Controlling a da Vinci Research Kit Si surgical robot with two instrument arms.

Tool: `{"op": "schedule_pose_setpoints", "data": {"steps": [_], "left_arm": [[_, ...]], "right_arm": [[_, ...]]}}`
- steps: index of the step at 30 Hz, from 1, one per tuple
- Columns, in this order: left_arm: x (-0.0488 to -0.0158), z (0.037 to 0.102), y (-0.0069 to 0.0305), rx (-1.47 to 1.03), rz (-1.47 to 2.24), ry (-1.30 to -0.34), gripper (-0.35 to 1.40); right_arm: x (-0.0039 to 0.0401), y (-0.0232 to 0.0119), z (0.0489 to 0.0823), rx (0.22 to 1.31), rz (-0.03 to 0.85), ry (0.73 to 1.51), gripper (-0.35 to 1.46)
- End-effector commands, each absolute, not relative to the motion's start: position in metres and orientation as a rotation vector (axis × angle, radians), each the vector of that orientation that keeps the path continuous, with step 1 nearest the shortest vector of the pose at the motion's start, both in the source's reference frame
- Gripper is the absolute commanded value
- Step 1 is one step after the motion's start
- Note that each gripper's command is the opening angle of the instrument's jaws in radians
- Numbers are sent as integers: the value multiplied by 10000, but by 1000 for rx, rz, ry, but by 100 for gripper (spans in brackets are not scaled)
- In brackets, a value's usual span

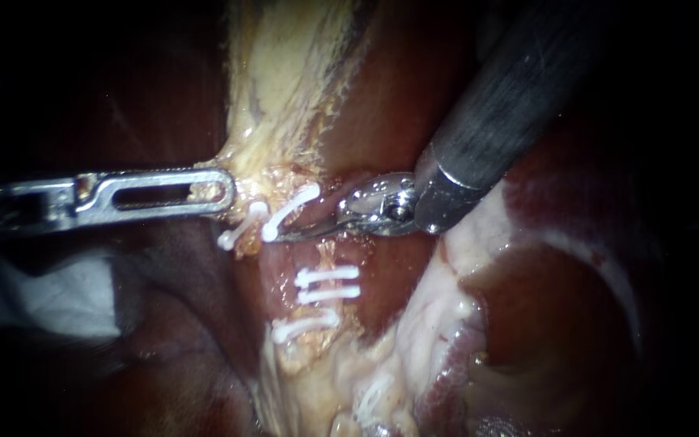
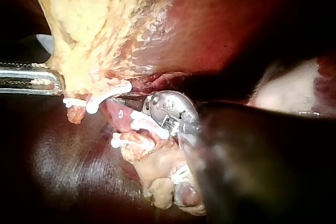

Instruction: Go back from the cut right tube

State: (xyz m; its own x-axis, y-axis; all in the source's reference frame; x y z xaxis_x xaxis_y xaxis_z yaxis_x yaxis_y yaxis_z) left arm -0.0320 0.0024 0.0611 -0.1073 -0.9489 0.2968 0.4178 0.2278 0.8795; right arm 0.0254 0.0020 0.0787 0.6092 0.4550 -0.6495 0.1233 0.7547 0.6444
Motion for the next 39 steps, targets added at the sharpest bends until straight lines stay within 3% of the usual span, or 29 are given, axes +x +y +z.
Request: {"op": "schedule_pose_setpoints", "data": {"steps": [1, 10, 16, 39], "left_arm": [[-319, 611, 24, 625, -1291, -1133, -35], [-318, 611, 25, 626, -1290, -1132, -35], [-317, 612, 25, 627, -1289, -1133, -35], [-314, 615, 27, 629, -1287, -1133, -35]], "right_arm": [[253, 20, 787, 713, 210, 913, -35], [252, 20, 783, 696, 229, 918, -35], [246, 20, 782, 686, 227, 923, 24], [236, 25, 774, 642, 199, 975, 98]]}}
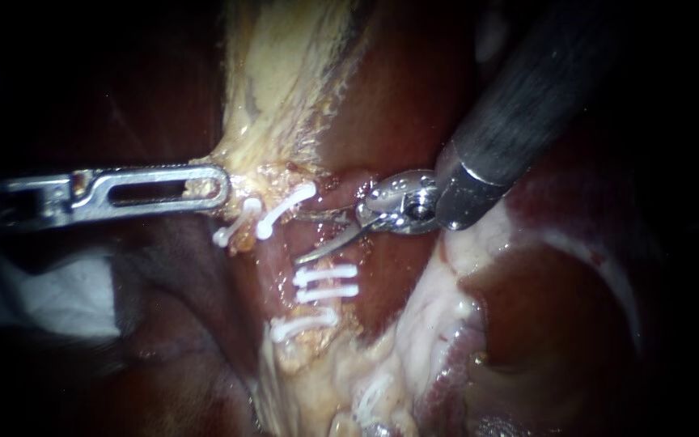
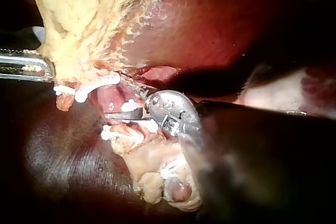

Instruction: Go back from the cut right tube

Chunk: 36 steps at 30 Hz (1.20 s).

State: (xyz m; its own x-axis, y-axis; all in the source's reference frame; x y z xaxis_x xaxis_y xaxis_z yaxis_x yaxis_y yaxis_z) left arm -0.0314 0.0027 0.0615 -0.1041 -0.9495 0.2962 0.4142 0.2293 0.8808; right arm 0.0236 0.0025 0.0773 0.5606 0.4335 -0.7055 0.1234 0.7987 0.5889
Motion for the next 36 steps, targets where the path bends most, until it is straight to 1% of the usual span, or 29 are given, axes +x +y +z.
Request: {"op": "schedule_pose_setpoints", "data": {"steps": [1, 6, 8, 14, 15, 19, 24, 31, 36], "left_arm": [[-314, 615, 27, 629, -1287, -1133, -35], [-313, 616, 27, 629, -1287, -1133, -35], [-313, 616, 28, 629, -1286, -1133, -35], [-312, 617, 28, 630, -1286, -1133, -35], [-312, 617, 28, 630, -1286, -1133, -35], [-312, 617, 29, 631, -1286, -1133, -35], [-309, 620, 30, 632, -1284, -1133, -35], [-307, 620, 31, 633, -1283, -1133, -35], [-307, 621, 31, 633, -1283, -1133, -35]], "right_arm": [[236, 25, 774, 642, 199, 975, 99], [237, 21, 771, 634, 185, 990, 109], [237, 19, 768, 632, 181, 995, 116], [231, 7, 754, 598, 109, 1027, 130], [228, 5, 750, 583, 97, 1032, 130], [217, 6, 733, 485, 81, 1040, 143], [189, 13, 711, 437, 66, 1060, 143], [132, 19, 691, 410, 85, 1048, 143], [99, 24, 679, 397, 96, 1047, 143]]}}
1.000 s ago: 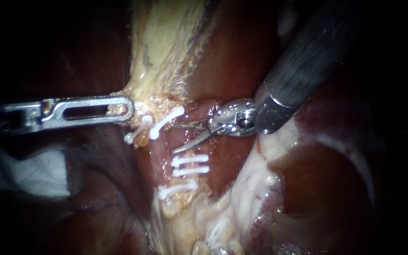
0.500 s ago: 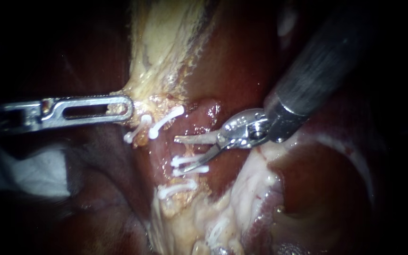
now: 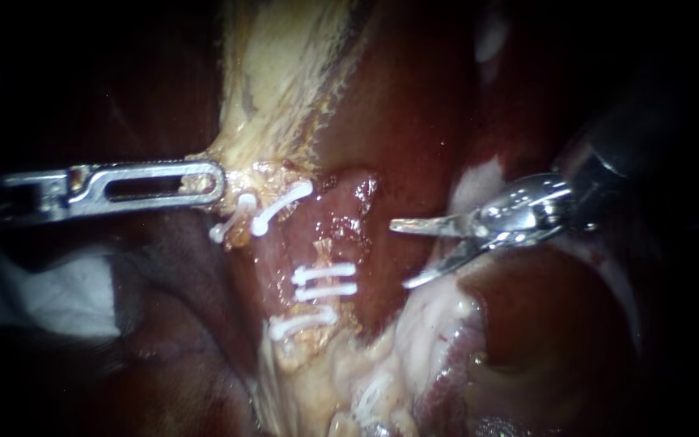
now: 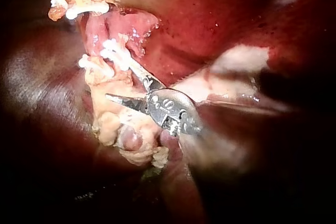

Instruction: Go back from the cut right tube

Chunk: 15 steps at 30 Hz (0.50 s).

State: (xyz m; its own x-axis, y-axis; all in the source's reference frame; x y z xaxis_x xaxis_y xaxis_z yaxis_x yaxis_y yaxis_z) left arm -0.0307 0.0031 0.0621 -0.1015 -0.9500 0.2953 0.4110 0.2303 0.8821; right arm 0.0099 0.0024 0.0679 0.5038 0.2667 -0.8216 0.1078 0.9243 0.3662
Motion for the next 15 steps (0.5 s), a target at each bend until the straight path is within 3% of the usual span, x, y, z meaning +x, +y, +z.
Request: {"op": "schedule_pose_setpoints", "data": {"steps": [1, 15], "left_arm": [[-308, 621, 31, 633, -1283, -1133, -35], [-325, 643, 40, 622, -1287, -1135, -35]], "right_arm": [[93, 25, 675, 397, 102, 1047, 143], [79, 25, 648, 396, 115, 1058, 143]]}}
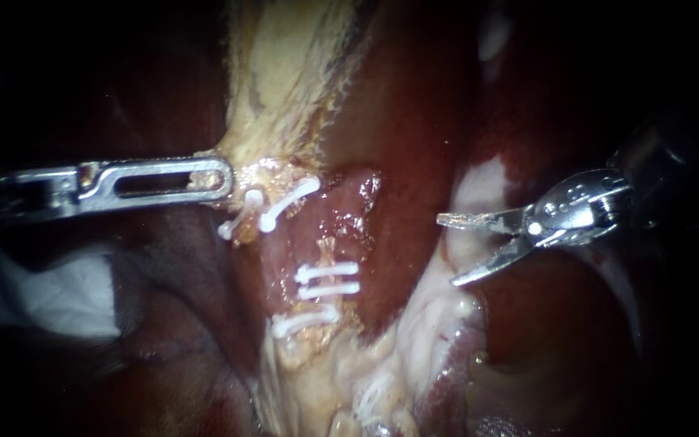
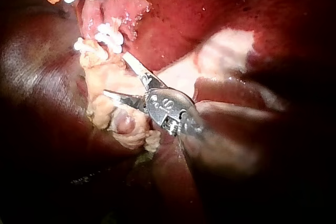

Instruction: Go back from the cut right tube

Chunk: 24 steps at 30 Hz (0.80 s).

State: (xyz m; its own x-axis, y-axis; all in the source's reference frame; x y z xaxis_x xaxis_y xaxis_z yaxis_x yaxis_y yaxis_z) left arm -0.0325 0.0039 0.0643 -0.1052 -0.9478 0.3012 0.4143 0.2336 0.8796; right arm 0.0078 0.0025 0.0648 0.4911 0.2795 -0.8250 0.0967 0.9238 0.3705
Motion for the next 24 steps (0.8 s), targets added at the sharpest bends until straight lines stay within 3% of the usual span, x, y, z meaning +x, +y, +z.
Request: {"op": "schedule_pose_setpoints", "data": {"steps": [1, 11, 24], "left_arm": [[-329, 648, 41, 619, -1287, -1136, -35], [-375, 687, 49, 603, -1286, -1128, -35], [-374, 694, 52, 605, -1283, -1126, -35]], "right_arm": [[79, 25, 648, 396, 114, 1058, 143], [82, 23, 648, 392, 117, 1056, 143], [84, 23, 647, 391, 120, 1058, 143]]}}
